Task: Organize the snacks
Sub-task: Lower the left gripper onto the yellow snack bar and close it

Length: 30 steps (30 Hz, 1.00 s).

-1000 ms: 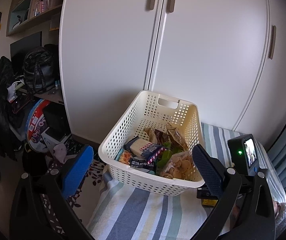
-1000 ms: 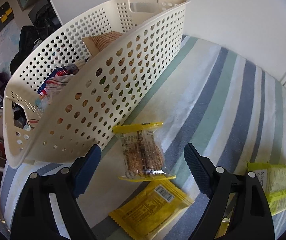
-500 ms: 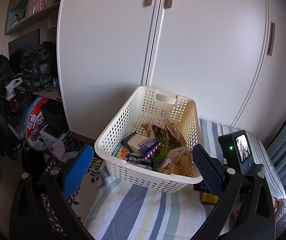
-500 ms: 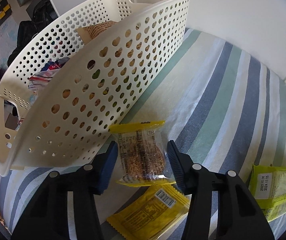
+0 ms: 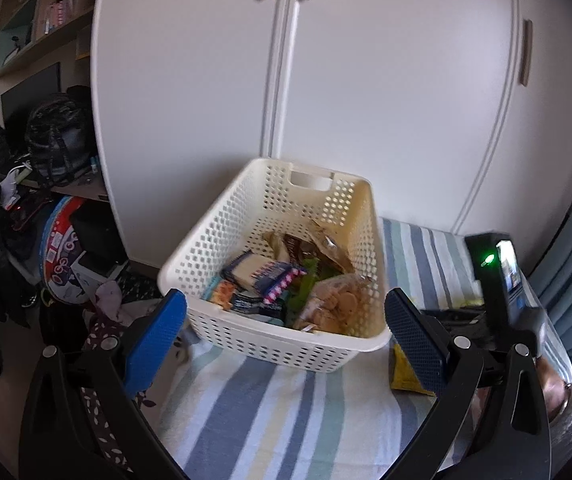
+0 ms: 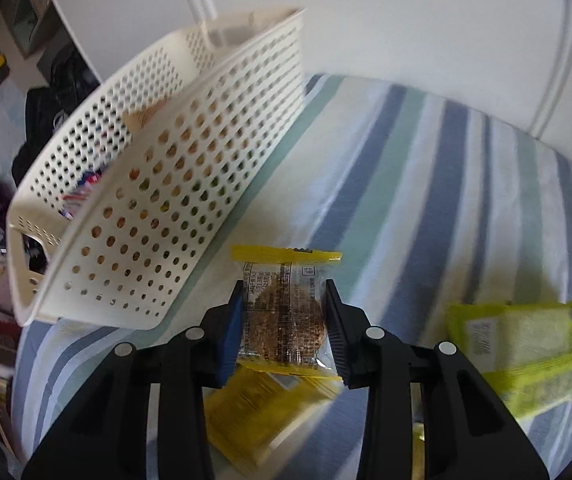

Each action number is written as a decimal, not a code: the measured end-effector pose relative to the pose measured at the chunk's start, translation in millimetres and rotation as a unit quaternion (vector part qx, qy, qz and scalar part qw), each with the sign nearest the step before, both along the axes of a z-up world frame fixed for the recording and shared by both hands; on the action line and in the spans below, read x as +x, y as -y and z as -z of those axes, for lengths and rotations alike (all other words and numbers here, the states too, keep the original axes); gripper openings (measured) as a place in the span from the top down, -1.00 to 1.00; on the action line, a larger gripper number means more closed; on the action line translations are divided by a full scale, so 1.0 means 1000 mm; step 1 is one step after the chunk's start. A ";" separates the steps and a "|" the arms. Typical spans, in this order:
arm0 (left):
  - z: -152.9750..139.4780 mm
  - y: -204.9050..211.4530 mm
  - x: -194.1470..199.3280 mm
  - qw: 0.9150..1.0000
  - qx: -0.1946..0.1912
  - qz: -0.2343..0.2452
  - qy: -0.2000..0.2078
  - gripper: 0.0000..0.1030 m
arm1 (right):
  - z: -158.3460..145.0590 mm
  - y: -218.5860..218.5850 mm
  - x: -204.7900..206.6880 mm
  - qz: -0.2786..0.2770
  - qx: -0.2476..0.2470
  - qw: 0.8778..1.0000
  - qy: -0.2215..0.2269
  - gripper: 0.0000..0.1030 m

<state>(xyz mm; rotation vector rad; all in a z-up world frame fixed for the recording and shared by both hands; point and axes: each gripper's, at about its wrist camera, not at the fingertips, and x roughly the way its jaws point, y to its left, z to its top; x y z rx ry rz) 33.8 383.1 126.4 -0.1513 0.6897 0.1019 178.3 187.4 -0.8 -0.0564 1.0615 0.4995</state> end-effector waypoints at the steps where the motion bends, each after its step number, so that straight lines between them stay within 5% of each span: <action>1: 0.001 0.004 0.001 1.000 -0.001 0.006 -0.002 -0.96 | -0.003 0.008 -0.002 0.006 0.007 1.000 0.003 0.26; 16: 0.028 0.110 0.010 0.988 0.025 0.146 -0.050 -0.96 | -0.032 0.134 -0.020 0.115 0.036 0.992 0.049 0.26; 30: 0.091 0.166 0.047 0.963 0.039 0.206 -0.171 -0.95 | -0.016 0.153 -0.028 0.137 0.035 0.988 0.060 0.26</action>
